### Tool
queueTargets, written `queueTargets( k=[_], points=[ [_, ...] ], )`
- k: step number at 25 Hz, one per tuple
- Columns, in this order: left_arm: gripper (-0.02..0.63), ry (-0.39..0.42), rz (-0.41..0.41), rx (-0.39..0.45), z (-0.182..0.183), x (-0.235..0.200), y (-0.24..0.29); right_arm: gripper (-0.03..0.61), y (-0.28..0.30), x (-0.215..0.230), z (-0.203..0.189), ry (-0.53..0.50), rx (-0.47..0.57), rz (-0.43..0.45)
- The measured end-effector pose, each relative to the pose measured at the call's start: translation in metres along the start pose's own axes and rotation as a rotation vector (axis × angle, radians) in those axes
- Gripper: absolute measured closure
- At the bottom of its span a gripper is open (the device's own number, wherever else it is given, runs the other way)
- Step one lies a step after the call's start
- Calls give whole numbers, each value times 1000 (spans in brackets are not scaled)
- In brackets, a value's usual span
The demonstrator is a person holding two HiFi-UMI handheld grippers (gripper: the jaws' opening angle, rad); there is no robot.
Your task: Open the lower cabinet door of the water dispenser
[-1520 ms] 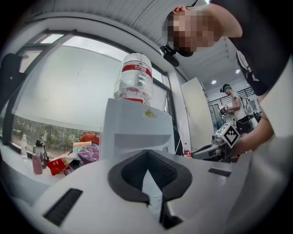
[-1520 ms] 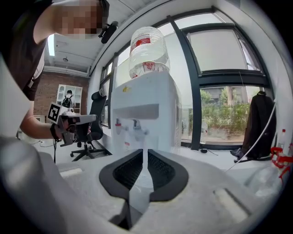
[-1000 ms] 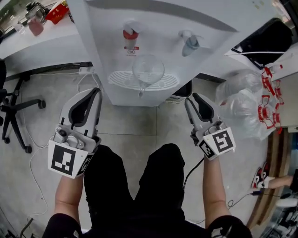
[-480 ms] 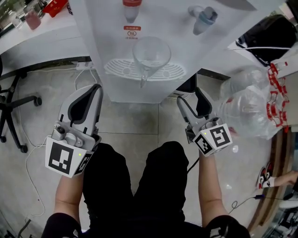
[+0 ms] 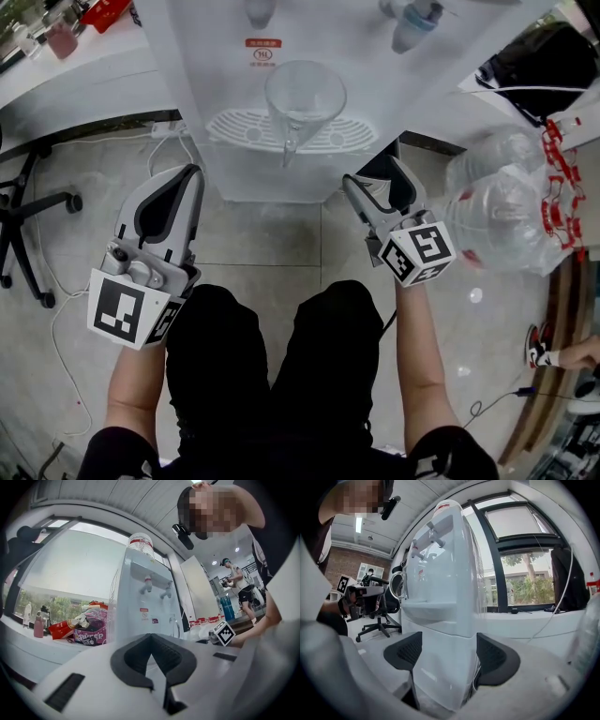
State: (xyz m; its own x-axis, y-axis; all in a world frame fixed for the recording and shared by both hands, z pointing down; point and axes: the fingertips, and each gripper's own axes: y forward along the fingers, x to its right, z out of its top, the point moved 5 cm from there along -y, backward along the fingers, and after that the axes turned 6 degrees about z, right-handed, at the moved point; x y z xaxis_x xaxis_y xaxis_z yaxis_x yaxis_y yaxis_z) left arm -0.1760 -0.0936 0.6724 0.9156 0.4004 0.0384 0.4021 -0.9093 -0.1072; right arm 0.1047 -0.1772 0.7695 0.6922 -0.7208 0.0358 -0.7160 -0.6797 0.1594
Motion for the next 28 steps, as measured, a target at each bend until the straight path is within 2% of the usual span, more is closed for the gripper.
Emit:
queueTargets(
  k=[3, 9, 14, 21, 22, 25, 28],
  points=[
    [606, 5, 3, -2, -1, -1, -1, 230, 8, 3, 0, 10, 20, -2],
    [606, -3, -1, -16, -7, -3, -9, 209, 16, 10, -14, 24, -9, -4],
    [606, -2, -3, -11, -8, -4, -9, 205, 26, 8, -20, 7, -41, 45],
    [606, -6, 1, -10, -9, -2, -10, 206, 36, 18, -15, 20, -41, 52],
    [606, -1, 0, -11, -8, 0, -11, 210, 35, 20, -13, 31, -38, 56],
    [606, 15, 0, -17, -8, 4, -13, 296, 31, 27, -12, 49, -32, 52],
    [606, 8, 16, -20, -10, 4, -15, 305, 29, 29, -13, 40, -35, 59]
  ],
)
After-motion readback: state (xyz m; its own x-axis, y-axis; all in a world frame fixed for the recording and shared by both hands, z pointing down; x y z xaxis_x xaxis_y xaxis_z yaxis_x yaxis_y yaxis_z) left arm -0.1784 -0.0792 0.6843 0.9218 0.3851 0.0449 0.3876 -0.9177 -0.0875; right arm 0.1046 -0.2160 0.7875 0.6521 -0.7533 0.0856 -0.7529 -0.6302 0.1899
